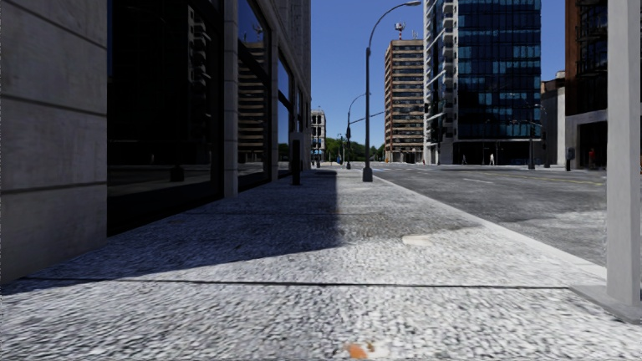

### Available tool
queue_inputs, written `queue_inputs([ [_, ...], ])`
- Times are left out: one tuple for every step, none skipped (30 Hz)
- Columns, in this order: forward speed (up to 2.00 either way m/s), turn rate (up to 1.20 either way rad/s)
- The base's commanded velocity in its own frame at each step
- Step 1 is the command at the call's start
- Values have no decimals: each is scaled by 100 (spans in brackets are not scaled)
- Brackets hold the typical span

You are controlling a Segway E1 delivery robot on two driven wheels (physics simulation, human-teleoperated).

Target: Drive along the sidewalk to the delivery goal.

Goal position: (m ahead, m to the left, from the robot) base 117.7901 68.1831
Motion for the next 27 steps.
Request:
queue_inputs([
  [200,0],
  [200,-9],
  [200,-11],
  [200,-12],
  [200,-12],
  [200,-12],
  [200,-12],
  [200,-12],
  [200,-12],
  [200,-12],
  [200,-10],
  [200,-5],
  [200,-3],
  [200,-3],
  [200,-2],
  [200,0],
  [200,0],
  [200,0],
  [200,0],
  [200,0],
  [200,0],
  [200,-1],
  [200,-12],
  [200,-16],
  [200,-16],
  [200,-17],
  [200,-13],
])
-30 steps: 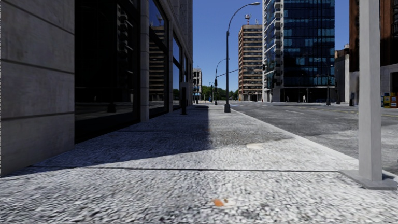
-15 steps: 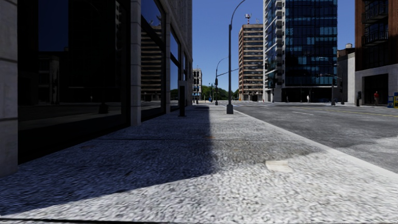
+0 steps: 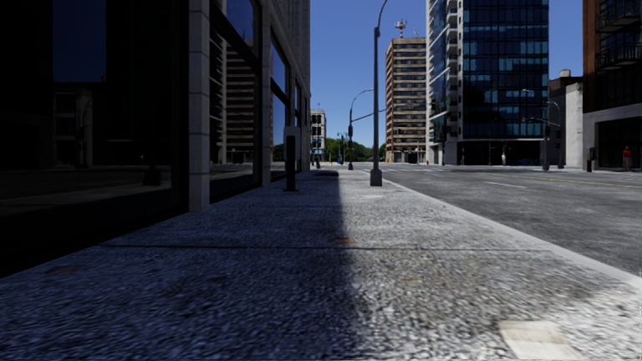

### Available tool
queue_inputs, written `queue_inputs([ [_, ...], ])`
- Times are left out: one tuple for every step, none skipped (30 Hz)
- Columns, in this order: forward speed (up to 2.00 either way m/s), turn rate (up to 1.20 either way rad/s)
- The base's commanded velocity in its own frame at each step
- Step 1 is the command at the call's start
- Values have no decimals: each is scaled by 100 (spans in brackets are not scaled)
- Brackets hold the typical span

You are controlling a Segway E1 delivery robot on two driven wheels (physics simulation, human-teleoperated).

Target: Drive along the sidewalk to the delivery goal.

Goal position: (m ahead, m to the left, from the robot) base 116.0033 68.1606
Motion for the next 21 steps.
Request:
queue_inputs([
  [200,-11],
  [200,-11],
  [200,-10],
  [200,-10],
  [200,-7],
  [200,-3],
  [200,-3],
  [200,-2],
  [200,-2],
  [200,-2],
  [200,-5],
  [200,-5],
  [200,-10],
  [200,-11],
  [200,-11],
  [200,-11],
  [200,-11],
  [200,-16],
  [200,-18],
  [200,-18],
  [200,-18],
])
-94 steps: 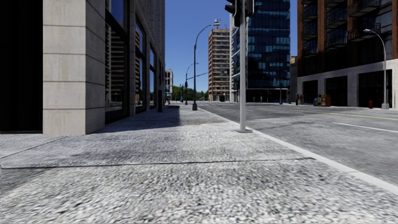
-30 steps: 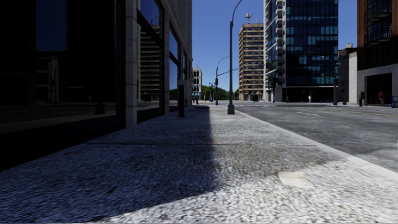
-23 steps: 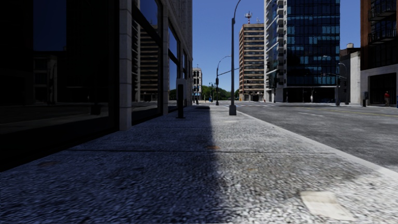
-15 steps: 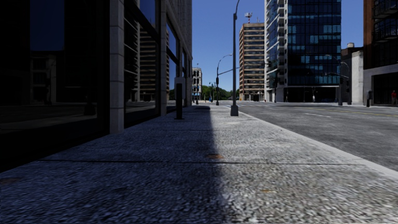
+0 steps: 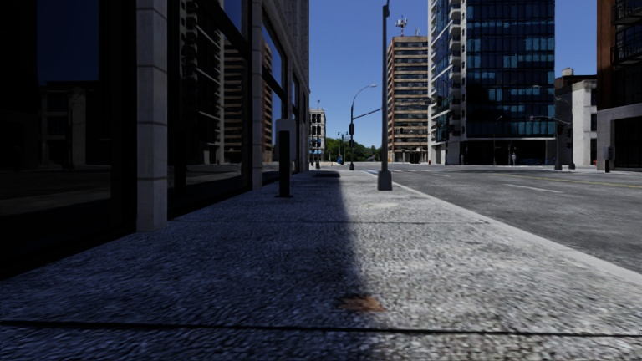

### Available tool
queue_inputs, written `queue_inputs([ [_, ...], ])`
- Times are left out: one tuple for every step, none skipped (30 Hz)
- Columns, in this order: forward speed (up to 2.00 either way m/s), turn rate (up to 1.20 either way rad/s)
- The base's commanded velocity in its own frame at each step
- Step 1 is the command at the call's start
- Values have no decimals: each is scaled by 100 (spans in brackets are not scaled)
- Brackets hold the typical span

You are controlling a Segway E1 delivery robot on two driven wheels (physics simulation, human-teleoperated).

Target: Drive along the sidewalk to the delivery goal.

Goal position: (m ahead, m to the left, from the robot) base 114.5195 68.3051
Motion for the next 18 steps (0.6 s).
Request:
queue_inputs([
  [200,-19],
  [200,-19],
  [200,-19],
  [200,-22],
  [200,-22],
  [200,-26],
  [200,-27],
  [200,-27],
  [200,-27],
  [200,-27],
  [200,-29],
  [200,-30],
  [200,-31],
  [200,-31],
  [200,-31],
  [200,-31],
  [200,-31],
  [200,0],
])
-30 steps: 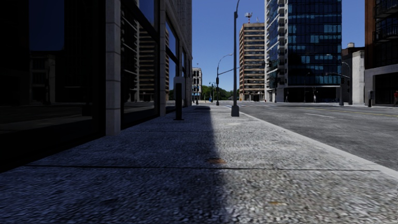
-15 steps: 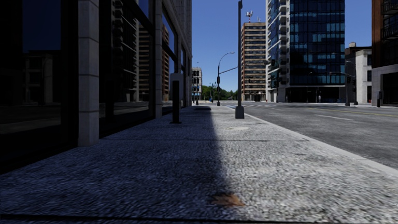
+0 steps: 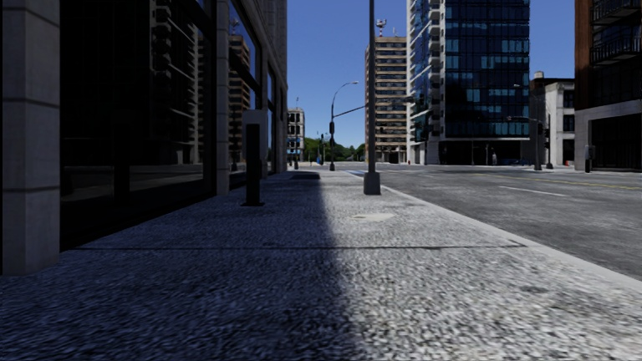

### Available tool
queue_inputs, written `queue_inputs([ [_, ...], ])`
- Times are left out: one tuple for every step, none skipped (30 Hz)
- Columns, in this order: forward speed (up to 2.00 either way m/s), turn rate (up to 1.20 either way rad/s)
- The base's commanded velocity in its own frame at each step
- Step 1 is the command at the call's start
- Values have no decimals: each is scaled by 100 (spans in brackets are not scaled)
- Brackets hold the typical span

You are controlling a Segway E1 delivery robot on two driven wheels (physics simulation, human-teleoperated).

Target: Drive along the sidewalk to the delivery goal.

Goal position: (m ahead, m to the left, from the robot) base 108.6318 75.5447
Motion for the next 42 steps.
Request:
queue_inputs([
  [200,0],
  [200,0],
  [200,0],
  [200,0],
  [200,0],
  [200,0],
  [200,0],
  [200,0],
  [200,0],
  [200,0],
  [200,0],
  [200,0],
  [200,0],
  [200,0],
  [200,0],
  [200,0],
  [200,0],
  [200,0],
  [200,0],
  [200,0],
  [200,0],
  [200,0],
  [200,0],
  [200,0],
  [200,0],
  [200,0],
  [200,0],
  [200,0],
  [200,0],
  [200,0],
  [200,0],
  [200,0],
  [200,0],
  [200,0],
  [200,0],
  [200,0],
  [200,0],
  [200,0],
  [200,0],
  [200,0],
  [200,0],
  [200,0],
])
